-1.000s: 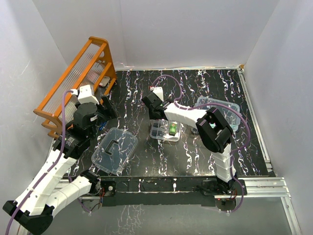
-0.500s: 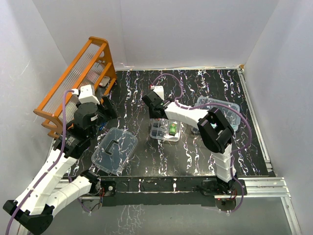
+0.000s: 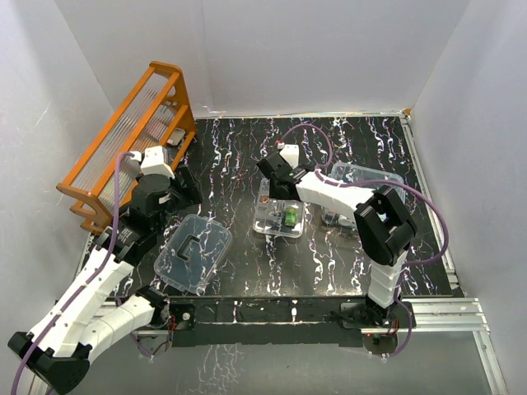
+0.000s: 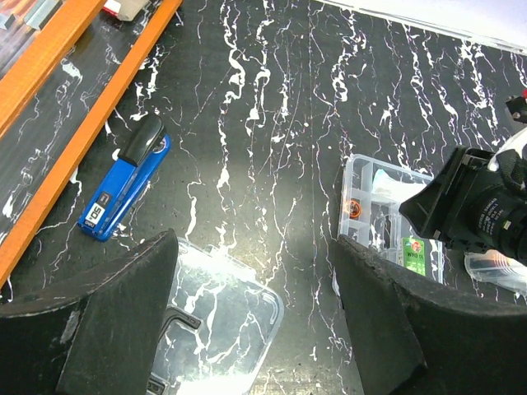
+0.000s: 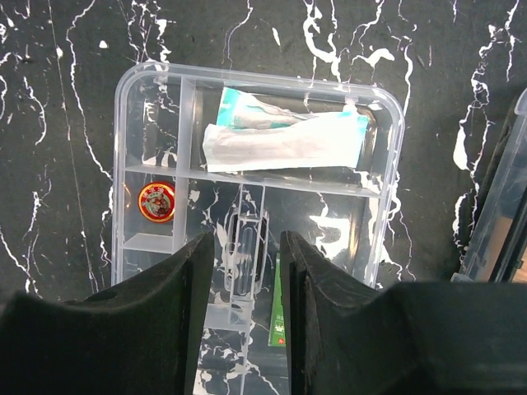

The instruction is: Organize the medicine kit

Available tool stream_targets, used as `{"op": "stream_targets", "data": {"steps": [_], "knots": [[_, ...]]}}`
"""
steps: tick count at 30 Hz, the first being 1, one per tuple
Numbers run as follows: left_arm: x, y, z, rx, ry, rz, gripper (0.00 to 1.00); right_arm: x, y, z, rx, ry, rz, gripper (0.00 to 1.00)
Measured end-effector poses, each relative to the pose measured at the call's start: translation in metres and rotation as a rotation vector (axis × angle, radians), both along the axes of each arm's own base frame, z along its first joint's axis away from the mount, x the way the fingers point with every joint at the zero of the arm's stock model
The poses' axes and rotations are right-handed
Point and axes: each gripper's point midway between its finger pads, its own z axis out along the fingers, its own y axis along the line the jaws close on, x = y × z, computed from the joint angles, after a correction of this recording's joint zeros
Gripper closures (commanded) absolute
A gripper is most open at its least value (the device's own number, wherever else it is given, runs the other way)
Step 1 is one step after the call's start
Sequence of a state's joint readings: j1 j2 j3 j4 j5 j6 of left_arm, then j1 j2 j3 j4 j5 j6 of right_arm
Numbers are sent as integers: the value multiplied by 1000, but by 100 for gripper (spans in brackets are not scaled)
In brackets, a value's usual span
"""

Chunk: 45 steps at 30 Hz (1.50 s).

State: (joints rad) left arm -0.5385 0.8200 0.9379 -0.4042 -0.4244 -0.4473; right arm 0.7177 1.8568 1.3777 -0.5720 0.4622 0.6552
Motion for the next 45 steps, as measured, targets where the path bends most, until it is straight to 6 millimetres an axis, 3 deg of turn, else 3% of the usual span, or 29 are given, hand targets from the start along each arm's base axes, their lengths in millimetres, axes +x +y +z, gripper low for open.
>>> {"op": "stream_targets", "data": {"steps": [17, 32, 41, 45], "knots": [[0, -5, -4, -11, 15, -17, 25, -4, 1, -57, -75, 116, 12, 66], [1, -6, -8, -7, 28, -20, 25, 0, 10, -54, -58, 117, 30, 78], [1, -8, -10, -9, 35, -24, 24, 4, 14, -54, -71, 130, 52, 60], [2, -8, -11, -7, 38, -24, 24, 6, 18, -42, -75, 137, 82, 50]]}}
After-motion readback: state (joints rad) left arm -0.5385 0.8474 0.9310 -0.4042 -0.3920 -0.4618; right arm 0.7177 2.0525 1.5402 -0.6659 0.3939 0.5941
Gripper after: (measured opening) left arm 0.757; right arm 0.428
